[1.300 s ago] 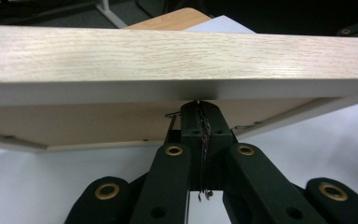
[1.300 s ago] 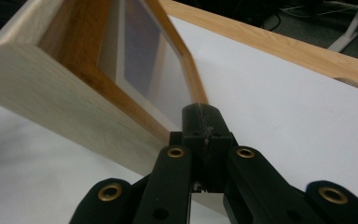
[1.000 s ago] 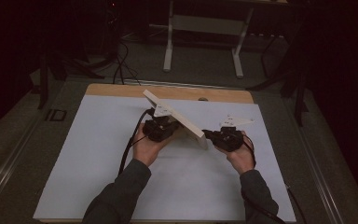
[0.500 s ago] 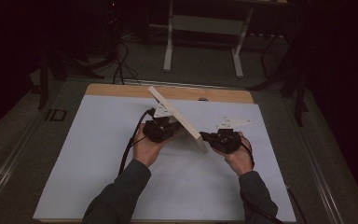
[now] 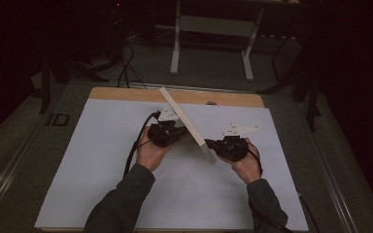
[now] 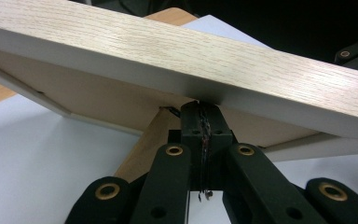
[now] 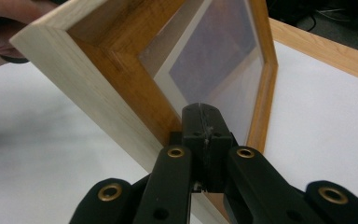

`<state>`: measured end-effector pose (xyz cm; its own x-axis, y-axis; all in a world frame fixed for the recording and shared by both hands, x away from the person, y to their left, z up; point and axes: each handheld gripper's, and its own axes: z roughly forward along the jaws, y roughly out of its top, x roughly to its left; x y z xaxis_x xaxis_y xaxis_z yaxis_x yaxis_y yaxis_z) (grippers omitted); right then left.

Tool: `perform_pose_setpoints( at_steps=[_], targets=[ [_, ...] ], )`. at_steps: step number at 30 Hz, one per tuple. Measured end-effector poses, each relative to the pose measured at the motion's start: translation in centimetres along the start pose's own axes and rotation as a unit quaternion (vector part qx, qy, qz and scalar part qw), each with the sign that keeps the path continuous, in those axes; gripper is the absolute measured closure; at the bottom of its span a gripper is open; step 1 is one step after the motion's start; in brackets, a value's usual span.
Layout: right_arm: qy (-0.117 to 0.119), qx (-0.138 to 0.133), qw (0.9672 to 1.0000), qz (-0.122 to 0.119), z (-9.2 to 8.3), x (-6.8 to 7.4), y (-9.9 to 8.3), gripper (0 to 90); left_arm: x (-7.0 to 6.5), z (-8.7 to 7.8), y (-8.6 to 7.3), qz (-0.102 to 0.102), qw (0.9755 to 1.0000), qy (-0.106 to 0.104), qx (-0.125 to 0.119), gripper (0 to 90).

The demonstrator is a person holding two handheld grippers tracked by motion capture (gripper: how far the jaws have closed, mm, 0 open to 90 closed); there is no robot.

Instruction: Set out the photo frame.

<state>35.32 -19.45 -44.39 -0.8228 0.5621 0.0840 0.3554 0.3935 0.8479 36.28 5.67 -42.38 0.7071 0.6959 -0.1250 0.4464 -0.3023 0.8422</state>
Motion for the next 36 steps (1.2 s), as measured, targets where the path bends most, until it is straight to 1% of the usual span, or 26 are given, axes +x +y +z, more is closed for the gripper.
perform_pose_setpoints(
  at_steps=[2, 7, 14, 21, 25, 29, 33, 36],
  targets=[
    [0.002, 0.001, 1.0, 0.0, 0.0, 0.1, 0.0, 89.9, 0.2, 0.0, 0.0, 0.003, 1.0, -0.008, 0.0, 90.0],
    [0.004, 0.001, 1.0, -0.005, -0.1, 0.3, 0.1, 89.9, 0.4, 0.0, 0.0, 0.005, 0.9999, -0.014, 0.002, 90.0],
    [0.016, -0.004, 0.9998, -0.011, -0.1, 0.8, 0.4, 89.9, 0.7, -0.1, 0.1, 0.006, 0.9998, -0.019, 0.005, 90.0],
    [0.021, -0.004, 0.9996, -0.016, 0.1, 1.2, 0.4, 89.9, 0.9, -0.1, 0.2, 0.011, 0.9997, -0.019, 0.008, 90.0],
    [0.028, -0.001, 0.9993, -0.027, 0.2, 1.6, 0.6, 89.9, 0.9, -0.1, 0.2, 0.012, 0.9997, -0.019, 0.009, 90.0],
    [0.033, -0.001, 0.9989, -0.032, 0.3, 1.9, 0.8, 89.9, 1.1, -0.1, 0.3, 0.01, 0.9997, -0.02, 0.01, 90.0],
    [0.039, -0.003, 0.9987, -0.032, 0.4, 2.2, 0.9, 89.9, 1.2, -0.1, 0.3, 0.007, 0.9997, -0.022, 0.009, 90.0],
    [0.041, -0.004, 0.9987, -0.029, 0.5, 2.3, 0.9, 89.9, 1.4, 0.0, 0.3, 0.011, 0.9996, -0.025, 0.011, 90.0]
  ],
)
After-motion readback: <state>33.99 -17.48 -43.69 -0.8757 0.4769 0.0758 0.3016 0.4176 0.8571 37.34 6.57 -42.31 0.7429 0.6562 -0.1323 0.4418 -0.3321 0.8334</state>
